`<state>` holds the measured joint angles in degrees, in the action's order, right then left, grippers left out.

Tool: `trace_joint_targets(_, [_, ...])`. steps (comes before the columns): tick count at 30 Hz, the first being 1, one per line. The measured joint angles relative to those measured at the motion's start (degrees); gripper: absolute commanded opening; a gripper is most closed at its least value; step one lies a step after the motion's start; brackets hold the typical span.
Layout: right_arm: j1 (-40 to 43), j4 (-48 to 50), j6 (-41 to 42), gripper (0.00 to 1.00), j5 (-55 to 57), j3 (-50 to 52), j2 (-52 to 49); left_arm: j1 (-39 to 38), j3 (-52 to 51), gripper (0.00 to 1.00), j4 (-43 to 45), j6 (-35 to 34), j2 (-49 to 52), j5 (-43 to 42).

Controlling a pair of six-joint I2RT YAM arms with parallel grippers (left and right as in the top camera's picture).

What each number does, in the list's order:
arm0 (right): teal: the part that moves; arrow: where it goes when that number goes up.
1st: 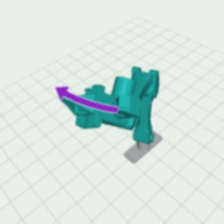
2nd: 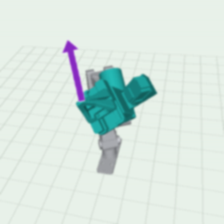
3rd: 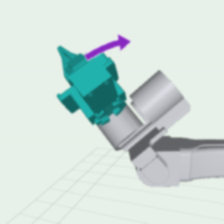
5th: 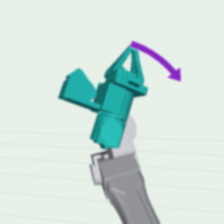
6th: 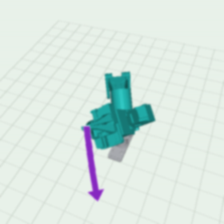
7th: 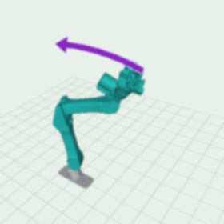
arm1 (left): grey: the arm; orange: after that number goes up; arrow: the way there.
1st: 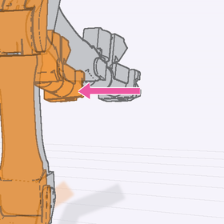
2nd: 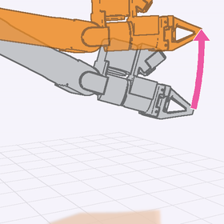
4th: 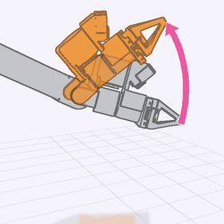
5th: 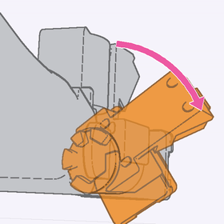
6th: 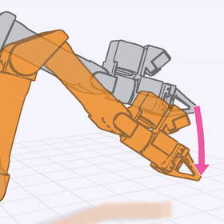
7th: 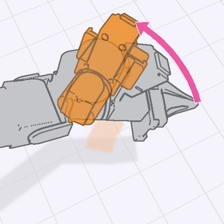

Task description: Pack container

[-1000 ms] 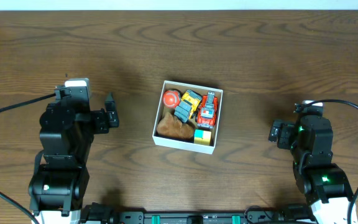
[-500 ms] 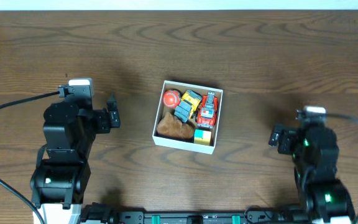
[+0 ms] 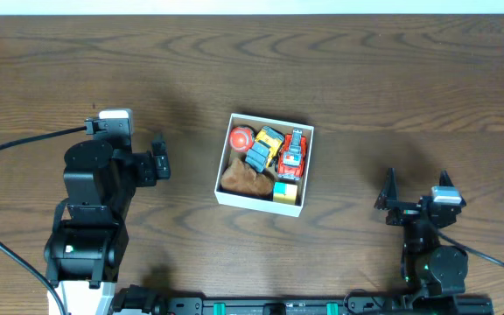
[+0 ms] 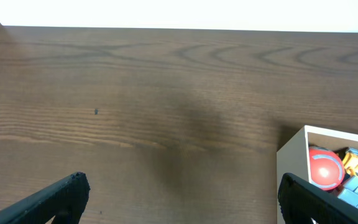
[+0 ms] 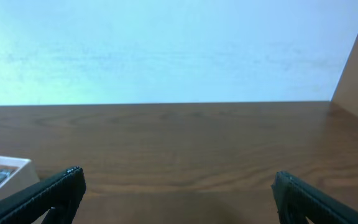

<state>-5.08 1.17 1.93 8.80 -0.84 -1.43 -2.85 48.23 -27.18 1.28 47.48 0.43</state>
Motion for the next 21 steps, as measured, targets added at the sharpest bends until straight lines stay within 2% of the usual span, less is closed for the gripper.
trace_joint_targets(3, [0.0,0.07,-2.03,0.99,-0.07,0.37,0.5,0.0,0.0,0.98,-0.02,0.0,0.11,0.02])
trace_joint_targets(7, [0.0,-4.5,-4.04,0.99,-1.05,0.42,0.7,0.0,0.0,0.98,0.0,0.0,0.42,0.02])
trace_joint_targets(21, [0.0,-4.59,-6.86,0.99,-2.62,0.42,0.74,0.0,0.0,0.98,-0.04,0.0,2.56,0.0])
